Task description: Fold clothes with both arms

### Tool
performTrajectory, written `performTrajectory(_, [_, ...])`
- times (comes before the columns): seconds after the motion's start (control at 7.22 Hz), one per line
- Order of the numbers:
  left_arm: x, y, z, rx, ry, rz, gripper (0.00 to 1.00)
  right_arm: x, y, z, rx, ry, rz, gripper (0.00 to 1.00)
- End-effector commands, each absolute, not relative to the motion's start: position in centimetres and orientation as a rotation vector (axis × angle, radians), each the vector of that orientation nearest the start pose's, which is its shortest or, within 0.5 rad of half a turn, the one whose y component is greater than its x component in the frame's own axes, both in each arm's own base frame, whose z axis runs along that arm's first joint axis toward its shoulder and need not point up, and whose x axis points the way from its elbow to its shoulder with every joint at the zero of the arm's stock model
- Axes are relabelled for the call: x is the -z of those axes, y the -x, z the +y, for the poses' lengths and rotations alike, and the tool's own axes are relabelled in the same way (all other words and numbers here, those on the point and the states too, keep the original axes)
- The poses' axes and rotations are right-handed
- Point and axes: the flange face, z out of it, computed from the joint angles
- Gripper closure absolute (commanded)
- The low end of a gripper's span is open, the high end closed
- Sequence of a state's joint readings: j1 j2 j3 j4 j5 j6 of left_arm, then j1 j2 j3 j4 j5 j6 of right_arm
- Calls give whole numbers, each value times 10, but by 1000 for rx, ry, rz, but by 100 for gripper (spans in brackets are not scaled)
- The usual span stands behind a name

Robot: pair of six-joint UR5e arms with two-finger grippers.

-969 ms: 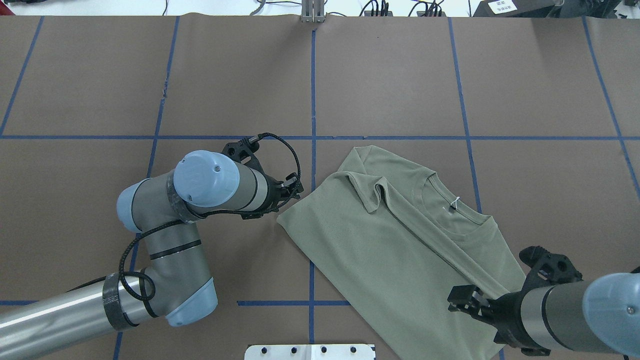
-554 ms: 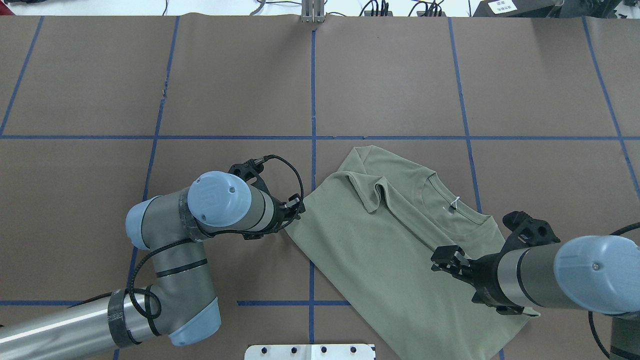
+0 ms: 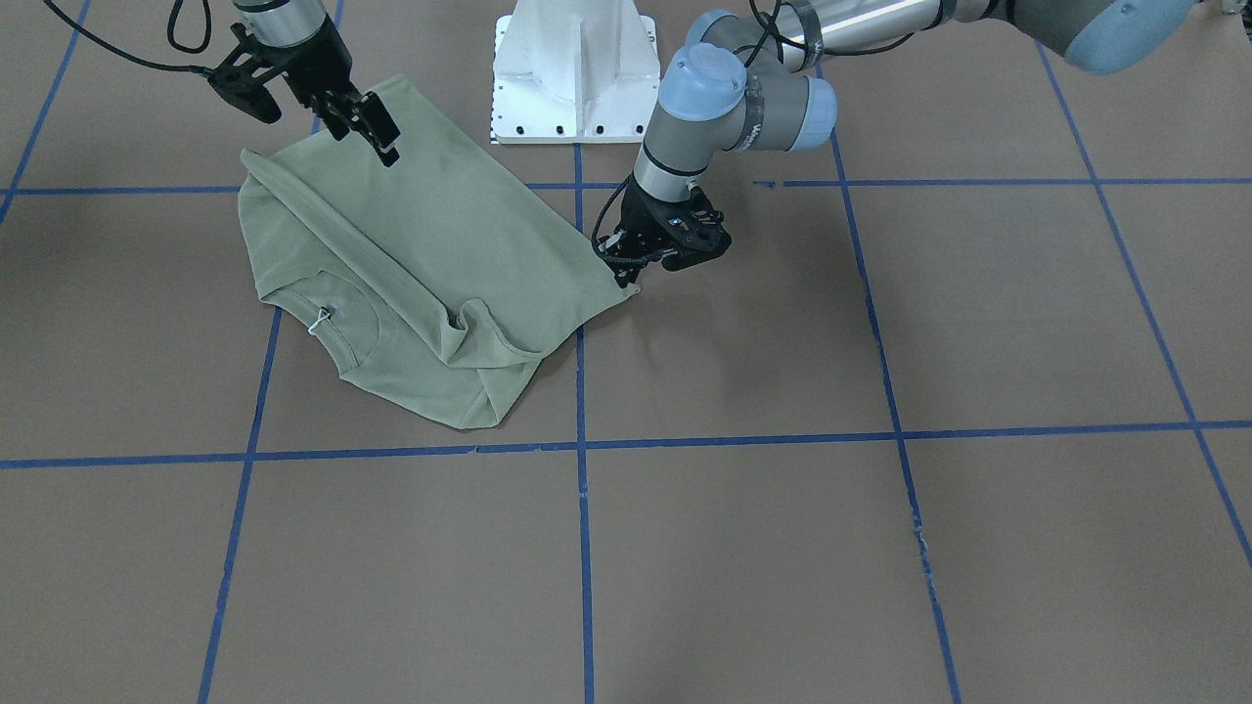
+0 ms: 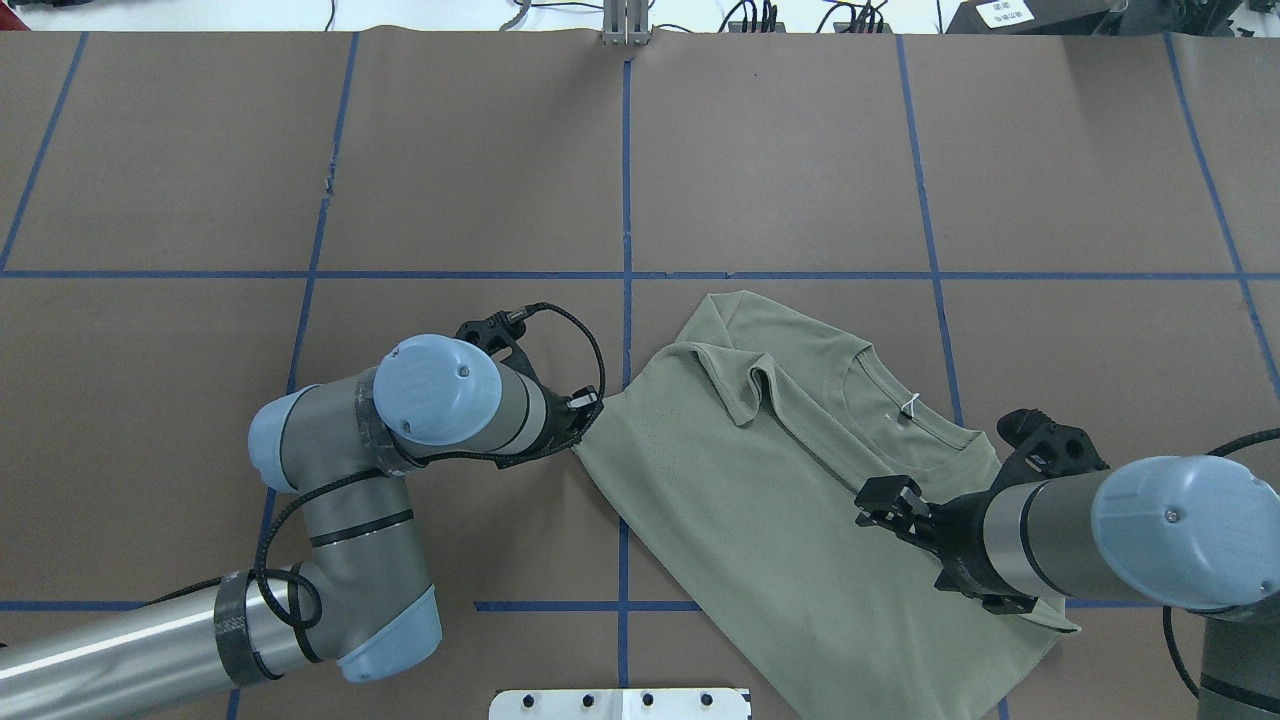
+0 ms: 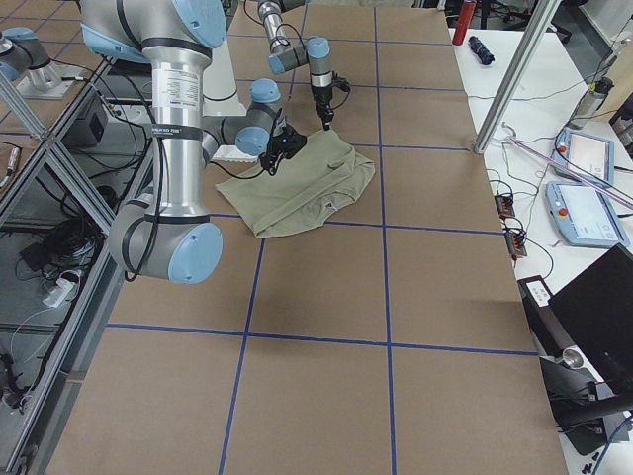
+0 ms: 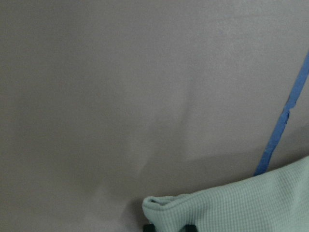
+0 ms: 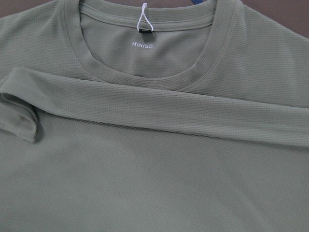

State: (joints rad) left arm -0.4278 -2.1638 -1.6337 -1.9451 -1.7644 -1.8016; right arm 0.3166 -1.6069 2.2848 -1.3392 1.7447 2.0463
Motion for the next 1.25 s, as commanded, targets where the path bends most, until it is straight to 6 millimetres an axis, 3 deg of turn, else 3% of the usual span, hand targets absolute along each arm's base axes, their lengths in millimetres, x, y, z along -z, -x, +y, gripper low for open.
performTrajectory(0.0, [-237, -525, -452, 472, -63, 1057, 100, -327, 372, -247, -665, 232, -901, 0])
performTrajectory(0.14, [-247, -500, -488, 431, -154, 1026, 100, -326, 372, -248, -666, 232, -903, 0])
performTrajectory(0.42, [-286, -456, -580, 479, -298, 1028, 100, -320, 370, -254, -676, 226, -919, 0])
performTrajectory(0.55, [-304, -474, -619, 487, -338, 1082, 100, -319, 368, -256, -681, 224, -923, 0])
performTrajectory(0.69, [-293, -505, -666, 524, -392, 1078, 100, -320, 368, -256, -681, 223, -920, 0])
performTrajectory(0.83, [-267, -522, -703, 551, -422, 1069, 100, -320, 368, -257, -683, 223, -922, 0])
performTrajectory(0.97, [-260, -523, -727, 564, -444, 1083, 100, -321, 368, -258, -687, 220, -920, 0])
performTrajectory(1.11, [-267, -517, -734, 575, -455, 1080, 100, -322, 365, -263, -698, 214, -920, 0])
